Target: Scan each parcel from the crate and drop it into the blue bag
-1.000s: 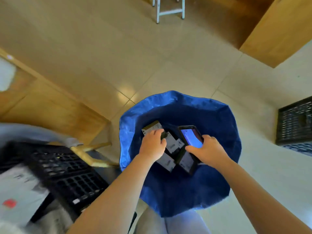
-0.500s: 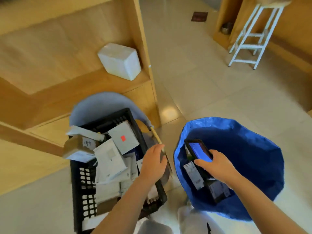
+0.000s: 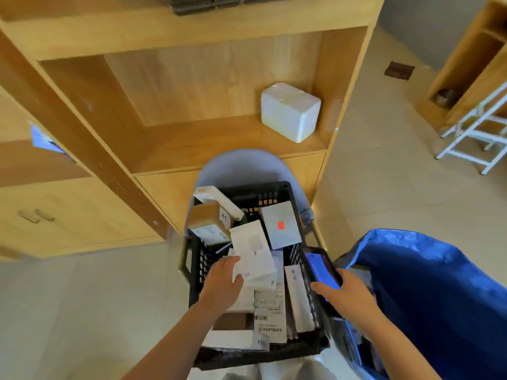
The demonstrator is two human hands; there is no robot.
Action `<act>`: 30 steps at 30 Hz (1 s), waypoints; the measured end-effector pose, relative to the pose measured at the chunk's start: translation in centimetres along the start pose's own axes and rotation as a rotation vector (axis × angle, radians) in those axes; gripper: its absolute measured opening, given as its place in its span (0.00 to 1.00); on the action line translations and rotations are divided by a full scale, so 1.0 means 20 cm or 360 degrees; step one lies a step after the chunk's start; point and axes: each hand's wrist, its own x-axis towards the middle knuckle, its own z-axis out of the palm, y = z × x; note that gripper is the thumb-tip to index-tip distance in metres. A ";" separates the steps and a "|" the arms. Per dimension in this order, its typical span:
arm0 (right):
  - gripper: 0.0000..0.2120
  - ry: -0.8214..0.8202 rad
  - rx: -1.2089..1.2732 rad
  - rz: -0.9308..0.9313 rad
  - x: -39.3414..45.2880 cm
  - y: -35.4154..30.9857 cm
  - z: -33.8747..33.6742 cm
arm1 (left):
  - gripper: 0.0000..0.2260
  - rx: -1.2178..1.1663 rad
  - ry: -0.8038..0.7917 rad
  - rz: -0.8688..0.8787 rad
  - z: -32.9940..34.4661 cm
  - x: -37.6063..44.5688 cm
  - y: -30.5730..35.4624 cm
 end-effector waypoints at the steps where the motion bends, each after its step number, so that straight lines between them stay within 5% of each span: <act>1: 0.22 -0.0003 -0.0006 -0.0002 0.00 -0.03 0.02 | 0.22 -0.0032 -0.0007 -0.0015 -0.02 0.02 -0.02; 12: 0.20 0.0013 -0.0088 0.0049 0.09 -0.15 -0.03 | 0.30 -0.0147 -0.0149 0.0067 -0.07 0.50 0.29; 20: 0.16 0.0036 -0.0061 0.0054 0.11 -0.11 -0.18 | 0.36 0.0371 -0.0168 0.0279 0.00 0.80 0.58; 24: 0.17 0.0007 -0.0046 0.0096 0.11 -0.07 -0.24 | 0.34 0.0348 -0.0294 0.0187 0.03 0.90 0.62; 30: 0.16 0.0014 -0.0066 0.0135 0.11 -0.02 -0.29 | 0.27 0.0239 -0.0135 -0.0167 0.06 0.96 0.70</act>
